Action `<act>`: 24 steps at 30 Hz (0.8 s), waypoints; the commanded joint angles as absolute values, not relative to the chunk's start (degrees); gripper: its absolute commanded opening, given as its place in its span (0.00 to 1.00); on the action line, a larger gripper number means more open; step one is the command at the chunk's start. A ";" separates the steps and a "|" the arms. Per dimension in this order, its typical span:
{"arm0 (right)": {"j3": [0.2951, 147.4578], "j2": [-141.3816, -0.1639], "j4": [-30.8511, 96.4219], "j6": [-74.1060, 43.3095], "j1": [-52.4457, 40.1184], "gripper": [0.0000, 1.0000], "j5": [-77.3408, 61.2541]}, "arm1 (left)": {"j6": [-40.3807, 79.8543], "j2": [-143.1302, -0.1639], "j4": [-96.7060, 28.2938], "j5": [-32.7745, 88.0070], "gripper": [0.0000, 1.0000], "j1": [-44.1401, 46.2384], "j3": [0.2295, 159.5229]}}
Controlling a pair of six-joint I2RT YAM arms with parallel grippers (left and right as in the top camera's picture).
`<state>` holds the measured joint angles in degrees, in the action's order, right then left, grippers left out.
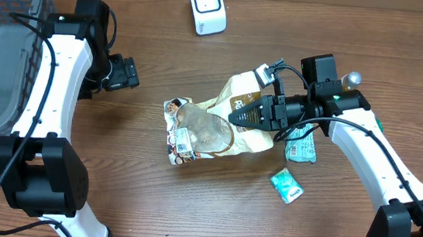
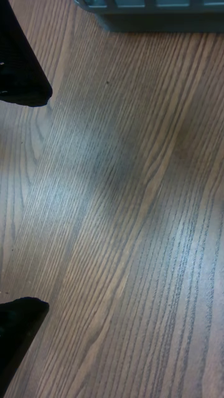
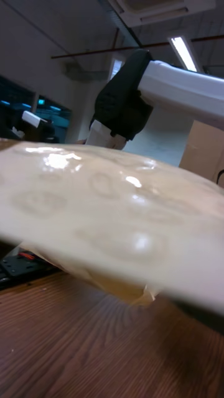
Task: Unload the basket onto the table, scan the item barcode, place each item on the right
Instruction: 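Lift the snack bag with the right gripper and rotate it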
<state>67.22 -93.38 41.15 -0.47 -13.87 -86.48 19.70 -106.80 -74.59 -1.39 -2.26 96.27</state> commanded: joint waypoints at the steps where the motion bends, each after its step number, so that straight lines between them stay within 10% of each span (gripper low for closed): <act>1: 68.55 -91.98 41.10 0.05 -13.74 0.18 -89.97 | 19.29 -107.13 -74.50 -2.07 1.00 -2.22 97.27; 24: 68.55 -91.98 40.49 1.26 -13.74 0.16 -89.41 | 19.29 -107.13 -74.50 -2.07 1.00 -2.22 97.27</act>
